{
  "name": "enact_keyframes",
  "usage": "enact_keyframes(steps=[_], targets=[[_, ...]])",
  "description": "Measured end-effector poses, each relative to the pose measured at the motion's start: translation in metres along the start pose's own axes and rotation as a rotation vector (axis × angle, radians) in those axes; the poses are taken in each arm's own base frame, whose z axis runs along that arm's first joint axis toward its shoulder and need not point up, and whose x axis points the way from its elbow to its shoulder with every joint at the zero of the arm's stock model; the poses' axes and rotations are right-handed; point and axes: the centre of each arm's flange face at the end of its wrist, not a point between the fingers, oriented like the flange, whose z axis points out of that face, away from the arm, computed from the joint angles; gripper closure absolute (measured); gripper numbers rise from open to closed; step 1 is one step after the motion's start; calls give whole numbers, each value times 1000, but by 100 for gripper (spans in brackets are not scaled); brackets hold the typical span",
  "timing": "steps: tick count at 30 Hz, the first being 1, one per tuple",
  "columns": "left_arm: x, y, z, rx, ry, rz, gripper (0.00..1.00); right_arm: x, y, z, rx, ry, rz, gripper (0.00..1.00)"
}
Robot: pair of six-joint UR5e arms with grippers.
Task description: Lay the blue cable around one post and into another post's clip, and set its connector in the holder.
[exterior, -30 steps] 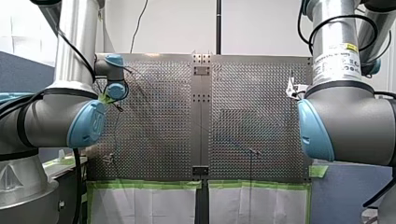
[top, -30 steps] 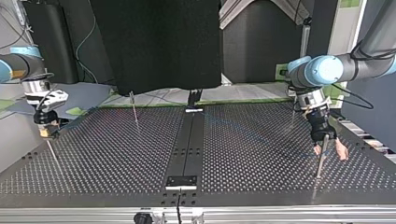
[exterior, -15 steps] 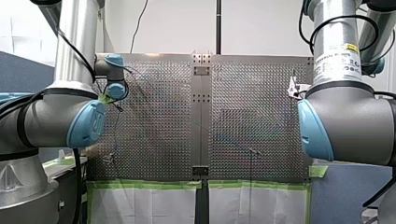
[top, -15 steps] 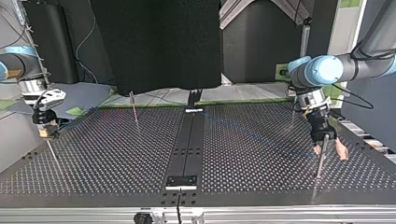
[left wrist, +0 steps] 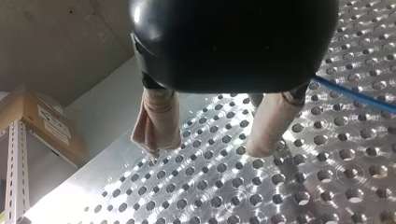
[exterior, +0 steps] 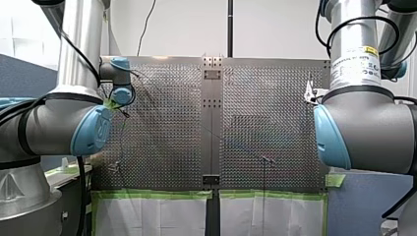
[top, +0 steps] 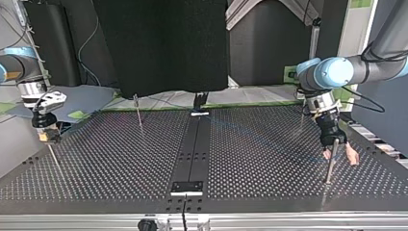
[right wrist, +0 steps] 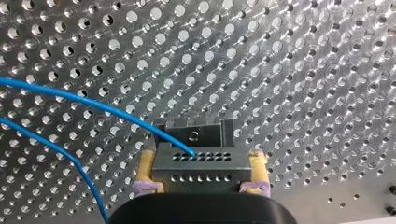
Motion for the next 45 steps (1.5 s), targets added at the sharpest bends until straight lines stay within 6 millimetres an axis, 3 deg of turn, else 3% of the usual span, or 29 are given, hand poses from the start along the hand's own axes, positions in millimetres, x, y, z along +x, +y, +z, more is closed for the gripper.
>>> enact_keyframes(steps=[45], targets=[[1, 0, 0, 2, 4, 0, 0, -4, -6, 13, 20, -14, 1, 100]])
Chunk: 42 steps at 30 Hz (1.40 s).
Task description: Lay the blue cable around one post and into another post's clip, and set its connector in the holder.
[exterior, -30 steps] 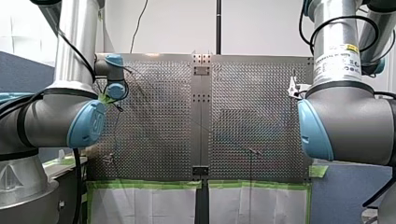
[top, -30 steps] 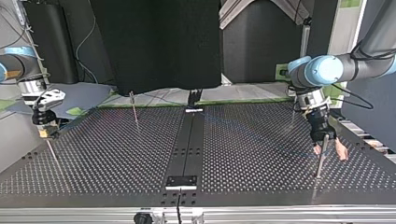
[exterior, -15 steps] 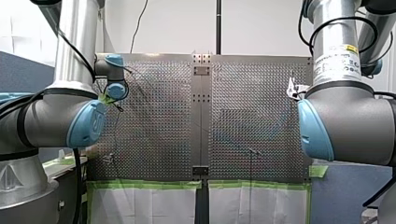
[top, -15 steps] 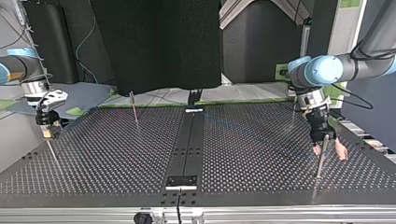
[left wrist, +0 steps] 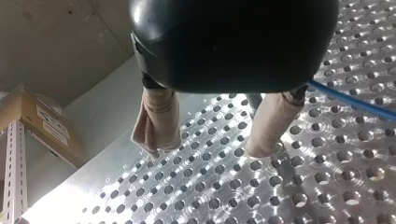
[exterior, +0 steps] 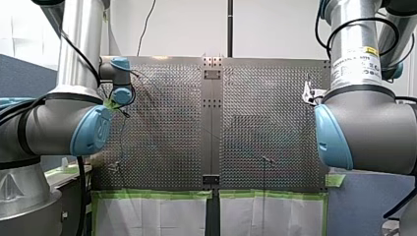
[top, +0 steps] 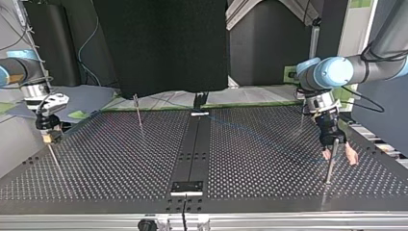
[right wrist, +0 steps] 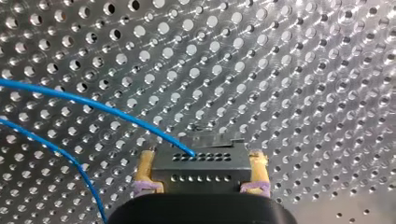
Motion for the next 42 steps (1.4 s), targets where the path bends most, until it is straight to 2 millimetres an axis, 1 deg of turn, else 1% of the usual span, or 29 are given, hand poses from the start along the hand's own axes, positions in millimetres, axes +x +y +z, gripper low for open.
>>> enact_keyframes(steps=[14, 15, 17, 21, 42], targets=[[0, 0, 0, 0, 0, 1, 0, 1, 1, 1, 8, 6, 0, 100], [0, 0, 0, 0, 0, 1, 0, 1, 0, 1, 8, 3, 1, 100], [0, 0, 0, 0, 0, 1, 0, 0, -8, -1, 18, -13, 4, 100], [0, 0, 0, 0, 0, 1, 0, -3, -8, -1, 17, -19, 7, 100], [0, 0, 0, 0, 0, 1, 0, -3, -8, -1, 17, -19, 7, 100]])
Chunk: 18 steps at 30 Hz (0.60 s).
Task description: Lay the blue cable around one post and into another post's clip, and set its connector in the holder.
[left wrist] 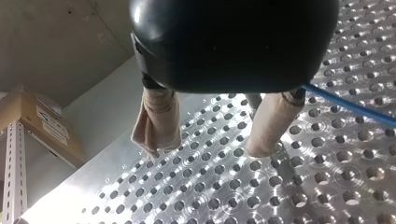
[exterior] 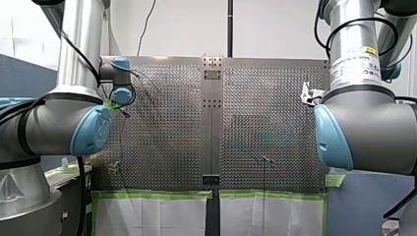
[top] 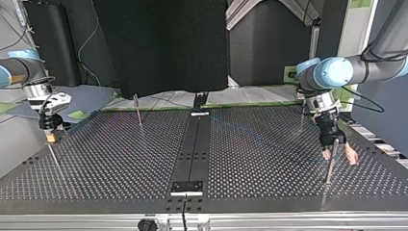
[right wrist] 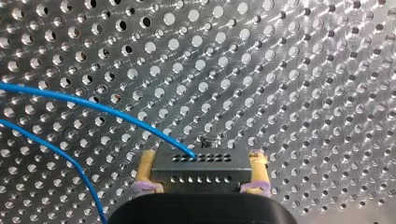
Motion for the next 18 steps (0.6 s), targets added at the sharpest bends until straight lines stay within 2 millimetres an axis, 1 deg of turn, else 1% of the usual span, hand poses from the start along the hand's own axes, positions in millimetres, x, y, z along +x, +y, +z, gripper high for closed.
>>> enact_keyframes(steps=[4, 5, 6, 7, 8, 18], targets=[[0, 0, 0, 0, 0, 0, 0, 0, 0, 0, 0, 0, 0, 100], [0, 0, 0, 0, 0, 0, 0, 0, 0, 0, 0, 0, 0, 74], [0, 0, 0, 0, 0, 0, 0, 0, 0, 0, 0, 0, 0, 74], [0, 0, 0, -1, 0, 0, 0, 0, 0, 0, 0, 0, 0, 43], [0, 0, 0, -1, -1, 0, 0, 0, 0, 0, 0, 0, 0, 0], [3, -1, -3, -6, 11, 18, 0, 0, 0, 0, 0, 0, 0, 0]])
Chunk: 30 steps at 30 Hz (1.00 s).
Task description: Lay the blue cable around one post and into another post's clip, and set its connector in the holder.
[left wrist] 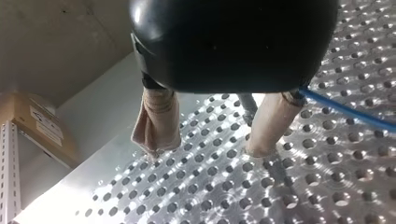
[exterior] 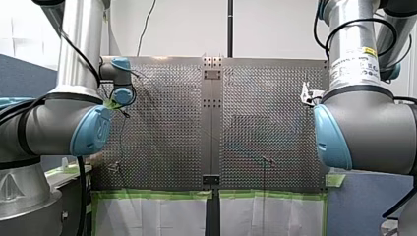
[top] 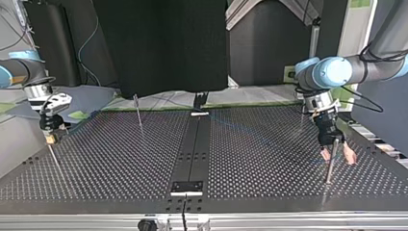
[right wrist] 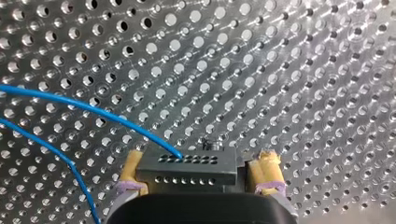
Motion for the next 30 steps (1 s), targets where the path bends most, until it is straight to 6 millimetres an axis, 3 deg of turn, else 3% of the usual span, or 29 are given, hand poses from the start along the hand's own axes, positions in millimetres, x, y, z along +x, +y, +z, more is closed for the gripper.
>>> enact_keyframes(steps=[19, 30], targets=[[27, -7, -32, -81, 131, 110, 0, 0, 0, 0, 0, 0, 0, 0], [23, 5, -54, -154, 115, 125, 0, 0, 0, 0, 0, 0, 0, 0]])
